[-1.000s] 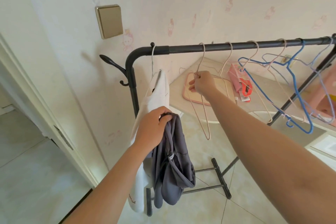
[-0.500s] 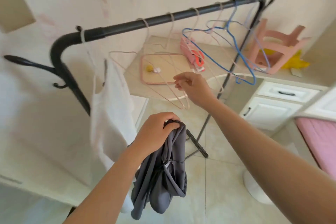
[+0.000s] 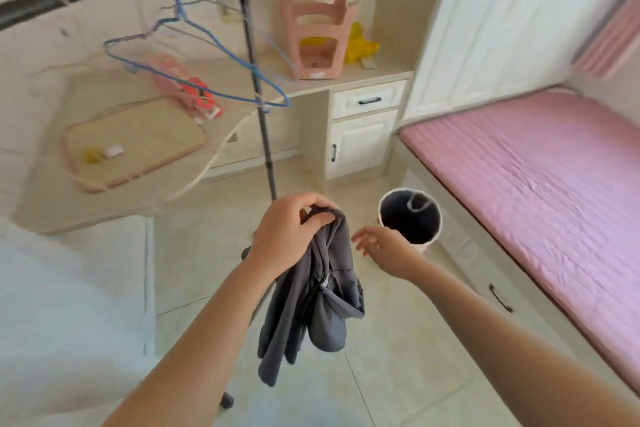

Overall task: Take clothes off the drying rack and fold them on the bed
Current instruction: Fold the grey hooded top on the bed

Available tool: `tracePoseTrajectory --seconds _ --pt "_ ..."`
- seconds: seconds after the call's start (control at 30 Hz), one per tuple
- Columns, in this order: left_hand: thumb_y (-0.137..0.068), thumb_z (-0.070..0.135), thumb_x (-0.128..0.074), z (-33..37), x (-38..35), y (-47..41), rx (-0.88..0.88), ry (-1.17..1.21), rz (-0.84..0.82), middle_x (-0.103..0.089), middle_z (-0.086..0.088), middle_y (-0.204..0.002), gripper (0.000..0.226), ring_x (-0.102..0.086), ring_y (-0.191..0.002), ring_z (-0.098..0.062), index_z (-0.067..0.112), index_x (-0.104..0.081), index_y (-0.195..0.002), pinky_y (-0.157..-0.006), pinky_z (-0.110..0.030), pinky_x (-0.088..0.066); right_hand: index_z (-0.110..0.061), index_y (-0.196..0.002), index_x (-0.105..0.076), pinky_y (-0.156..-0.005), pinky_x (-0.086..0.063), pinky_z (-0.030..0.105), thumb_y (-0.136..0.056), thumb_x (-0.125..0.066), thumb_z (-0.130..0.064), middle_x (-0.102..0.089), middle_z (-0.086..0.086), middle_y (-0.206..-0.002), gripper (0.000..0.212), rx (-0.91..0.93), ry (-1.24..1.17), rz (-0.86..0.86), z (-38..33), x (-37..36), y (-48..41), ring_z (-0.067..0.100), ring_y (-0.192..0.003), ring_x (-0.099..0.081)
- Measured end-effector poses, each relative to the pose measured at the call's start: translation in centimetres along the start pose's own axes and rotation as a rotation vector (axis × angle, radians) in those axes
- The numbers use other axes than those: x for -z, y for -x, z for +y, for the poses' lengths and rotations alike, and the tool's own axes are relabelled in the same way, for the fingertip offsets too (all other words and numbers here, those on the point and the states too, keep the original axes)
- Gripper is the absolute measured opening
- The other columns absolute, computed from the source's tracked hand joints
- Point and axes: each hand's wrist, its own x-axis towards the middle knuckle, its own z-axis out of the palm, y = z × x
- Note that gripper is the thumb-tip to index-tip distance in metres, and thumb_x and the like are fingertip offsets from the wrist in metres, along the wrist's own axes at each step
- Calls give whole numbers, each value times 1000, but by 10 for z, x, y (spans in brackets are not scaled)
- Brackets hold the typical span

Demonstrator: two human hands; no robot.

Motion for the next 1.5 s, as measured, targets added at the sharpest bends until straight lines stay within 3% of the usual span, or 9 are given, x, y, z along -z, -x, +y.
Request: tracePoseTrajectory --seconds 0.2,0.37,0.53,0.6,0.73,0.97,1.17,1.33,1.5 --pt "-89 18 -66 67 -98 -45 -100 51 -69 -69 22 -85 14 -61 -78 1 29 -73 -90 -69 -8 -43 -7 -127 -52 -97 -40 27 -91 -49 -3 -54 11 -130 37 -333 -110 126 144 13 61 25 -119 -52" --pt "-89 21 -67 129 -174 -82 -214 44 -148 -70 17 -89 17 -63 -79 -7 37 -70 -86 -72 -18 -48 -4 -133 -46 -79 -41 27 -90 -58 -6 -51 15 -134 44 -603 -288 86 240 30 114 25 -106 -53" --pt "-89 22 -67 180 -254 -106 -285 19 -218 -68 18 -86 9 -60 -70 -5 30 -70 -89 -69 -24 -48 -13 -136 -47 -98 -42 33 -82 -70 -43 -50 9 -135 65 -632 -265 54 305 34 151 27 -124 -48" --pt "-90 19 -65 195 -280 -111 -298 37 -241 -66 20 -84 7 -60 -72 -4 23 -70 -93 -72 -25 -50 -19 -130 -53 -93 -46 39 -72 -69 -54 -58 7 -125 70 -589 -420 194 321 37 156 29 -119 -51" --pt "-96 17 -56 218 -328 -121 -304 87 -301 -62 14 -88 10 -59 -85 -4 12 -63 -100 -78 -21 -48 -20 -112 -62 -74 -51 34 -90 -63 -18 -67 3 -102 22 -559 -905 555 338 76 172 24 -100 -62" --pt "-103 23 -40 226 -409 -152 -244 46 -455 -52 8 -79 19 -48 -70 0 10 -52 -99 -68 -24 -37 -6 -101 -57 -49 -51 22 -97 -43 5 -57 5 -83 19 -656 -1174 1098 400 163 221 16 -73 -54" --pt "-80 33 -73 230 -484 -200 -131 49 -905 -59 9 -102 42 -56 -92 1 23 -53 -116 -76 -2 -38 -10 -101 -58 -62 -44 13 -94 -43 5 -61 2 -90 22 -607 -705 1264 457 233 252 16 -84 -52" --pt "-42 50 -93 217 -549 -259 -154 -310 -1209 -54 13 -122 103 -50 -115 -6 32 -46 -132 -104 -27 -39 -12 -112 -64 -86 -42 34 -93 -48 -7 -68 7 -109 25 -709 -366 1206 506 266 264 23 -101 -59" --pt "-61 32 -88 223 -620 -307 -223 -389 -1188 -73 7 -85 37 -68 -86 -13 22 -69 -90 -79 -32 -51 -30 -110 -66 -84 -43 33 -97 -49 -18 -71 -4 -108 25 -851 -267 1094 548 290 275 21 -104 -63"
